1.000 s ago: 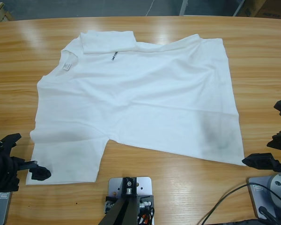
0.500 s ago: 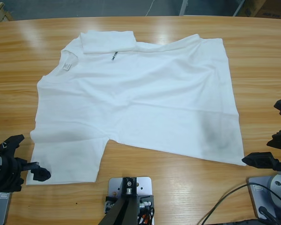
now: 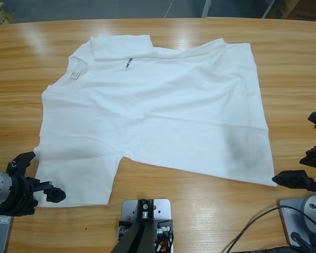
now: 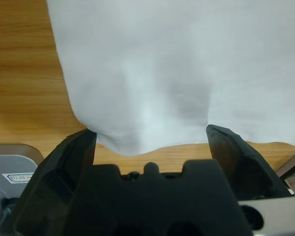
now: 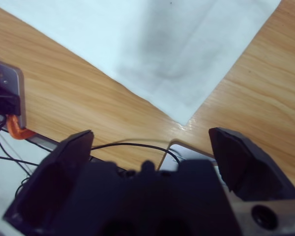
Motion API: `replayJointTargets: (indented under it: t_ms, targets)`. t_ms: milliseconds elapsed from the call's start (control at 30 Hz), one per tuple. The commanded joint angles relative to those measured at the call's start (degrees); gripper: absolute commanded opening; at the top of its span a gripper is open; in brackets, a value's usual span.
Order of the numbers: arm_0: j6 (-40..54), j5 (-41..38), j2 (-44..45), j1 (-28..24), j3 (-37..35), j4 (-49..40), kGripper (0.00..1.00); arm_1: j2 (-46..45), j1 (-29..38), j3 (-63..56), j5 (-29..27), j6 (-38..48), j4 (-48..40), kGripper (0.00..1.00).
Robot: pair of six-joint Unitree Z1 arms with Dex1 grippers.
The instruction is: Fold clothes
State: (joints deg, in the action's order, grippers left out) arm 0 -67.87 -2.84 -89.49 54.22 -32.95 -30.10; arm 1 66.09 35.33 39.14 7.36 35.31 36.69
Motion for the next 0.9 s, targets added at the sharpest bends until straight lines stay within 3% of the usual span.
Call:
replayJointTargets:
  t_ms: [33, 233, 300, 400, 500, 567, 600, 633, 900]
  targets:
    - [1.82, 0.03, -0.85, 0.54, 0.94, 4.08, 1.0, 1.06, 0.61, -2.14, -0.95, 0.95, -0.67, 0.95]
    - [2.65, 0.03, -1.25, 0.54, 1.68, 4.0, 0.912, 0.3, 0.61, -2.49, -1.04, 1.34, -0.7, 0.941]
    - [2.65, 0.03, -1.01, 0.54, 1.73, 4.0, 0.772, 0.36, 0.61, -2.49, -1.09, 1.36, -0.77, 0.936]
    - [2.69, -0.11, -0.53, 0.54, 1.59, 4.0, 0.468, 0.44, 0.61, -2.49, -1.11, 1.36, -0.81, 0.936]
    - [3.0, -0.41, -0.5, 0.54, 1.29, 4.0, 0.382, 0.44, 0.61, -2.49, -1.04, 1.43, -0.83, 0.932]
    - [3.09, -0.41, -0.2, 0.54, 1.01, 3.93, 0.23, 0.5, 0.61, -2.49, -1.04, 1.43, -0.83, 0.931]
    - [3.09, -0.41, -0.06, 0.54, 0.83, 3.91, 0.073, 0.53, 0.61, -2.49, -1.04, 1.43, -0.83, 0.921]
    - [3.09, -0.4, 0.07, 0.54, 0.52, 3.89, 0.002, 0.57, 0.61, -2.49, -1.04, 1.43, -0.83, 0.897]
    - [3.48, -0.59, -0.46, 0.54, -0.01, 3.54, 0.0, 2.31, 0.61, -2.58, -1.56, 5.67, -1.6, 0.839]
